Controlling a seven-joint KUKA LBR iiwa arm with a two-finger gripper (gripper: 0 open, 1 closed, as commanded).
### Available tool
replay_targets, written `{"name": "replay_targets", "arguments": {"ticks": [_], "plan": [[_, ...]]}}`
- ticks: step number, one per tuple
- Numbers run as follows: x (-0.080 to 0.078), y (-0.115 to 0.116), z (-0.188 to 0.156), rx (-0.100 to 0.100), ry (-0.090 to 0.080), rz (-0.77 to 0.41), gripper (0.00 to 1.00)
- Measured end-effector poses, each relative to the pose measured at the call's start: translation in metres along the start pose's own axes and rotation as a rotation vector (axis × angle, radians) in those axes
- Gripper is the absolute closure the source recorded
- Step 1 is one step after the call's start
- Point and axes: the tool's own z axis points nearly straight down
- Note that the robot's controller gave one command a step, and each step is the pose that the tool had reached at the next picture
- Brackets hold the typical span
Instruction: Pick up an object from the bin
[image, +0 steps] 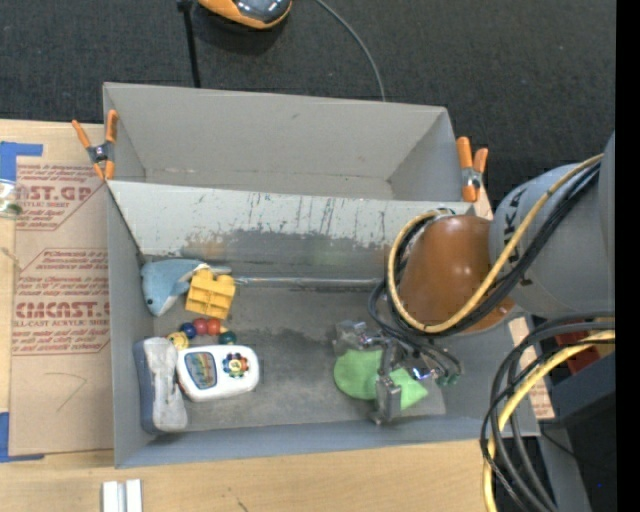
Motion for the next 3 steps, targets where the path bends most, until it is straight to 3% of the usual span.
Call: {"name": "replay_targets", "arguments": {"ticks": [1, 2, 3], "plan": [[0.008, 0.025, 0.007, -0.001, 0.000, 0.118, 1.00], [0.008, 0.025, 0.007, -0.001, 0.000, 0.119, 1.00], [0.015, 0.010, -0.044, -0.004, 0.007, 0.128, 1.00]]}}
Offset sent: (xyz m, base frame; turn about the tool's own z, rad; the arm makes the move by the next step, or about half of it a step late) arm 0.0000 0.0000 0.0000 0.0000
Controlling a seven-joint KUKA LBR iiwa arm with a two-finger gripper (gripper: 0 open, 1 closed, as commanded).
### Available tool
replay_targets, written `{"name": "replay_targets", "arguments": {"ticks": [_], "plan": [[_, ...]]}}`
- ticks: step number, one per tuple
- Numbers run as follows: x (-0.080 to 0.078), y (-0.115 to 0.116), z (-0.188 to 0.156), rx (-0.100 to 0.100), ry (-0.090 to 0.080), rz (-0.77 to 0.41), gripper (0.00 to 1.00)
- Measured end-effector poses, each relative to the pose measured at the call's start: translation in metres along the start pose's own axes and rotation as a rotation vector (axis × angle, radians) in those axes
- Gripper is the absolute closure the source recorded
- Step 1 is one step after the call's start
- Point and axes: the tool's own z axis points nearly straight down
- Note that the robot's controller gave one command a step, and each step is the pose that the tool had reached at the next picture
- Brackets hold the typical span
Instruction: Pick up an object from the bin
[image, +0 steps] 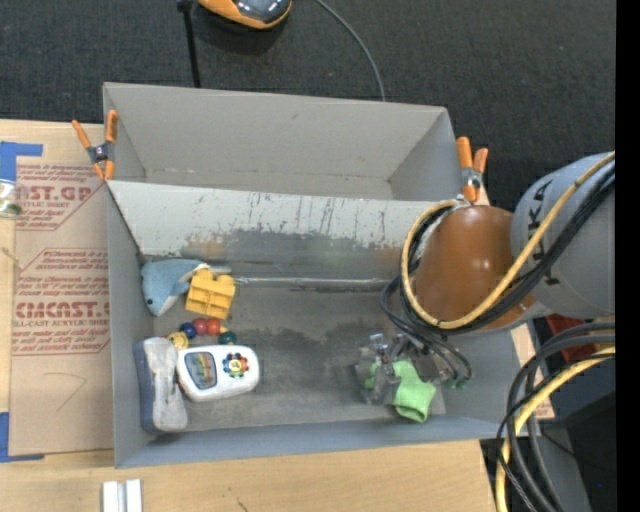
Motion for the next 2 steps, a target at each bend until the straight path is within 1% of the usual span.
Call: {"name": "replay_targets", "arguments": {"ticks": [1, 2], "plan": [[0.0047, -0.0828, -0.0537, 0.003, -0.009, -0.123, 0.00], [0.0047, -0.0825, -0.0536, 0.002, -0.009, -0.123, 0.00]]}}
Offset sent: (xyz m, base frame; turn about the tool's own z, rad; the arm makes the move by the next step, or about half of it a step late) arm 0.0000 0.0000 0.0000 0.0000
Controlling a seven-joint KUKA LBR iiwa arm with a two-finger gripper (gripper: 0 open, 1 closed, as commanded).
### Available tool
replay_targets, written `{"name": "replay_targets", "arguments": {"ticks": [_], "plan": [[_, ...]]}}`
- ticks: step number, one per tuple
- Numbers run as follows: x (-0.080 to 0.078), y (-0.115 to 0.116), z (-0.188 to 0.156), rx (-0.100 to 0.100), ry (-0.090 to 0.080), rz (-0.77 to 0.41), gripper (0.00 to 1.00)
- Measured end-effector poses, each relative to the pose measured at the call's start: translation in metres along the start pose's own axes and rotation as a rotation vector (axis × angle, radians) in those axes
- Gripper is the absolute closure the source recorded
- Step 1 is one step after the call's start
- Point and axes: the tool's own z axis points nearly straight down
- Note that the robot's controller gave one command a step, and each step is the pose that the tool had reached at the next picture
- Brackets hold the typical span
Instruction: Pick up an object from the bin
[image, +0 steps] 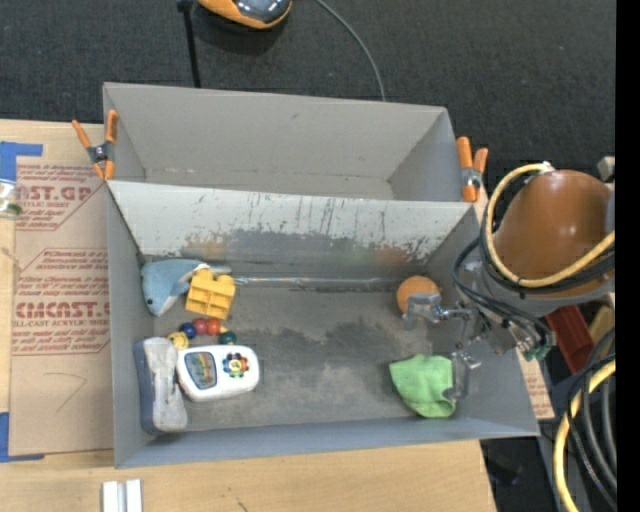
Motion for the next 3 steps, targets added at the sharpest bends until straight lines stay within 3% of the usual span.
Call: {"name": "replay_targets", "arguments": {"ticks": [1, 2, 3], "plan": [[-0.001, 0.011, 0.025, 0.003, -0.005, -0.052, 0.00], [-0.005, 0.035, 0.053, -0.001, 0.000, -0.272, 0.00], [-0.006, 0.020, 0.064, 0.000, -0.005, -0.254, 0.00]]}}
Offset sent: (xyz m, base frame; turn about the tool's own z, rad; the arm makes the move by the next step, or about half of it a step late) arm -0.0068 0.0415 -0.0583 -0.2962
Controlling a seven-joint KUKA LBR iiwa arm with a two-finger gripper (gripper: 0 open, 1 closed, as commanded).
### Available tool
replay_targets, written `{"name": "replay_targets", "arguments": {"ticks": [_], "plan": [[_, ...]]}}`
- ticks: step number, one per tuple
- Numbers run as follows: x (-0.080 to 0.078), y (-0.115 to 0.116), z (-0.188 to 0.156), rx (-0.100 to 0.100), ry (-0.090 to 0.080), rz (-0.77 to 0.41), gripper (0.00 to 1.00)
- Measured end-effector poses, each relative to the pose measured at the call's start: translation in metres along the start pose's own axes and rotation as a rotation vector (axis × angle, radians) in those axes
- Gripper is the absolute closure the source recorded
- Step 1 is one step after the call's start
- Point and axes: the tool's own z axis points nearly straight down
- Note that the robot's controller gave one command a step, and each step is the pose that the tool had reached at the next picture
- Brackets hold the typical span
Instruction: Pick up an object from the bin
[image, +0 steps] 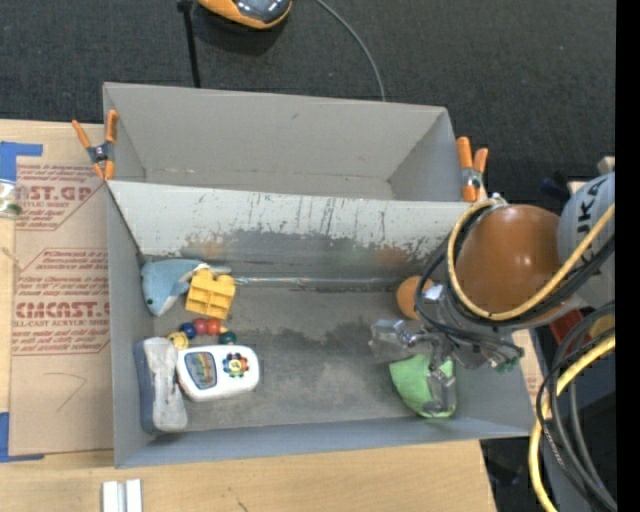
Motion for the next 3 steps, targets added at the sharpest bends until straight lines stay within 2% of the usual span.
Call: {"name": "replay_targets", "arguments": {"ticks": [1, 2, 3], "plan": [[0.0075, -0.0039, -0.0043, -0.003, 0.003, -0.223, 1.00], [0.0076, -0.0040, -0.0043, -0.004, 0.003, -0.223, 0.00], [0.0076, -0.0040, -0.0043, -0.004, 0.003, -0.223, 0.00]]}}
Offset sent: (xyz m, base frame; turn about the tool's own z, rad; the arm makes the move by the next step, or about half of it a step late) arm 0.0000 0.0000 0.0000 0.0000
